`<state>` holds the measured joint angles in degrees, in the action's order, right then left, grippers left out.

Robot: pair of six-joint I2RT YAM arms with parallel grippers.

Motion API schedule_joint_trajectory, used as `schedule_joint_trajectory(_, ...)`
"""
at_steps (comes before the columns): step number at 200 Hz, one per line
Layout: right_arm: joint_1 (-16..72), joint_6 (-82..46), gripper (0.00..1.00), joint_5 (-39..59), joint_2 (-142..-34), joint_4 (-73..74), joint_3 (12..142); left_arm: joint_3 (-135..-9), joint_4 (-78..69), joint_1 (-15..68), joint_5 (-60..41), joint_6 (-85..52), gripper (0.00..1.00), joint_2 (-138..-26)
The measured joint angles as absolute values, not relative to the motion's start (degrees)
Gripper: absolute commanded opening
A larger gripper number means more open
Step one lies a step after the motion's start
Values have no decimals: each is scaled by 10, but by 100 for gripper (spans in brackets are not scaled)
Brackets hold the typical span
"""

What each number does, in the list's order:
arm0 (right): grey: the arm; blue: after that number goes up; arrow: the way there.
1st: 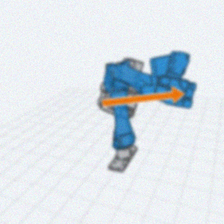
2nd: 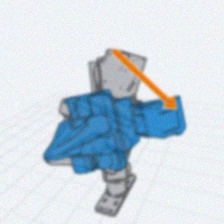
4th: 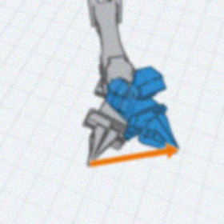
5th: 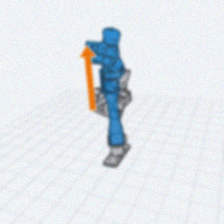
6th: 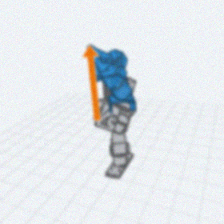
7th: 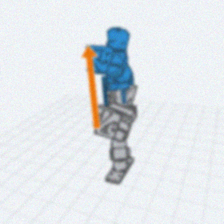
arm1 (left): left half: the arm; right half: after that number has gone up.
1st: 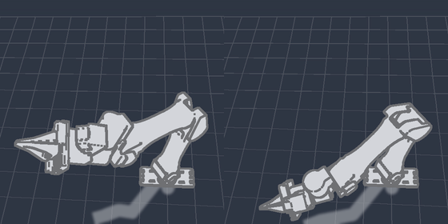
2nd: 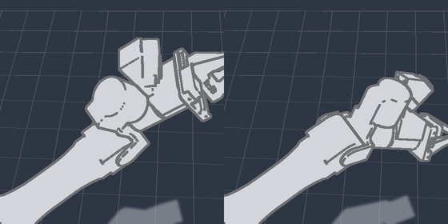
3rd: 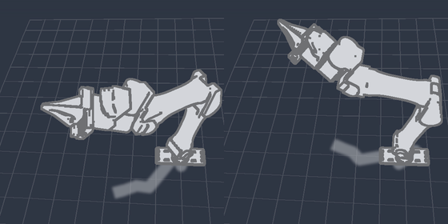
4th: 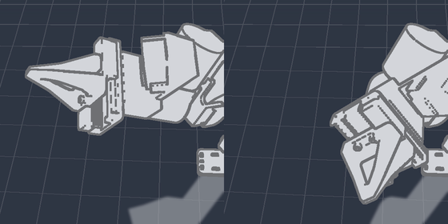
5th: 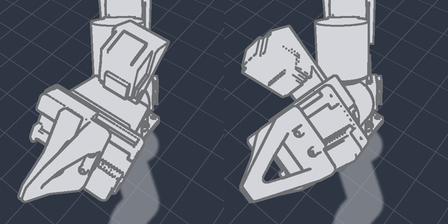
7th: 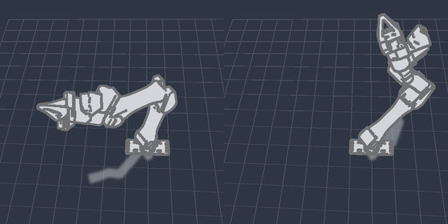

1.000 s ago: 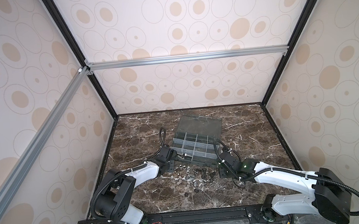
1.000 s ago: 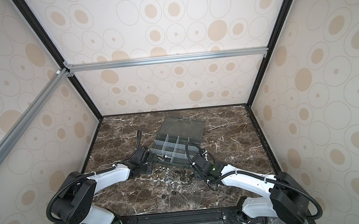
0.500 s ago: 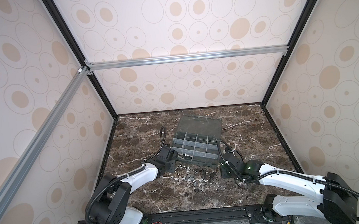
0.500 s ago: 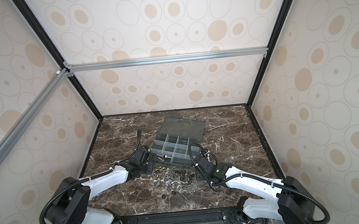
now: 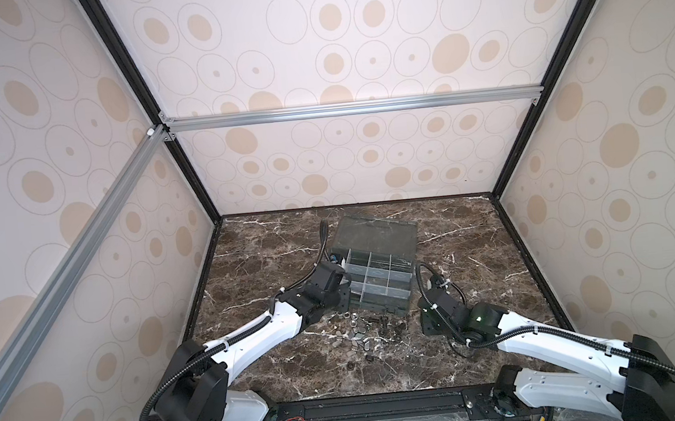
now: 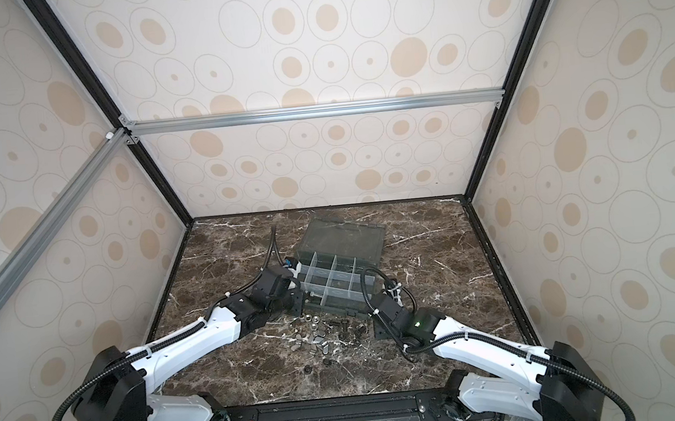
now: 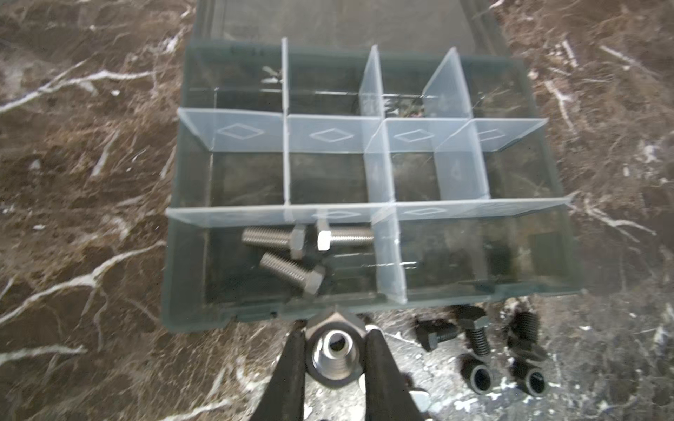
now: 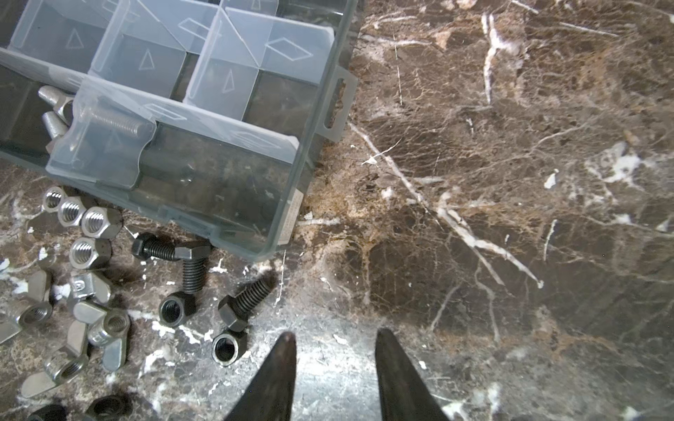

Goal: Sort the screws and nuts into containers
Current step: 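Lift the silver hex nut with the left gripper over a box compartment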

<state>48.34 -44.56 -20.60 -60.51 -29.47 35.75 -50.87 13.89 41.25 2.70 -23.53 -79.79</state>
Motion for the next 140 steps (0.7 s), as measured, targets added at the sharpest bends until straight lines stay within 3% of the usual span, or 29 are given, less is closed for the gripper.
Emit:
schedule_joint_trajectory(64,483,-452,40,-213,-585,-312,350,-594,124,459,3,-235,19,-925)
schedule_joint_trajectory(140,483,-454,40,-213,-583,-318,350,-607,108,465,-8,-240,21,-959)
